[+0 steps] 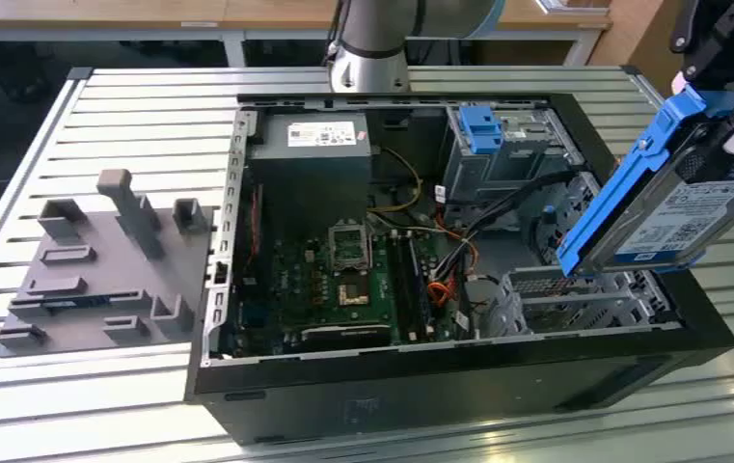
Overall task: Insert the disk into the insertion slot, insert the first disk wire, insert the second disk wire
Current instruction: 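Insert the disk into the insertion slot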
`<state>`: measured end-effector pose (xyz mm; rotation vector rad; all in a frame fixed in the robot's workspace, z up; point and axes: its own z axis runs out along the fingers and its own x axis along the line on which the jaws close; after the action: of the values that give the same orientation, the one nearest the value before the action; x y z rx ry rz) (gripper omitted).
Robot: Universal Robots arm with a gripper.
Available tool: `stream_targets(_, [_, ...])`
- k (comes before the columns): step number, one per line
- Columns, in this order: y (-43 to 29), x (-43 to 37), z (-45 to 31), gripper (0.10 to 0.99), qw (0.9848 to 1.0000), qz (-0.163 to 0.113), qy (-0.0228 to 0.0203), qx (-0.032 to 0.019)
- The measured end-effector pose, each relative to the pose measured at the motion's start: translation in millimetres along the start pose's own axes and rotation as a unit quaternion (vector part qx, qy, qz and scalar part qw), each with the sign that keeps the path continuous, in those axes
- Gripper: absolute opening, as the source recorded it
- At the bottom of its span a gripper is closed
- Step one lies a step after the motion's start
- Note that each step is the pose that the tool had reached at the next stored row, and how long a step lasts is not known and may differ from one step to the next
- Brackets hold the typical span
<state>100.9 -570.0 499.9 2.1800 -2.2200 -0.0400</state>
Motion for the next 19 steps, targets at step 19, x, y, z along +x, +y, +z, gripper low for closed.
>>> stream_targets(19, [3.7,-0.2,8.4,0.365,0.9999,0.0,-0.0073,0.0116])
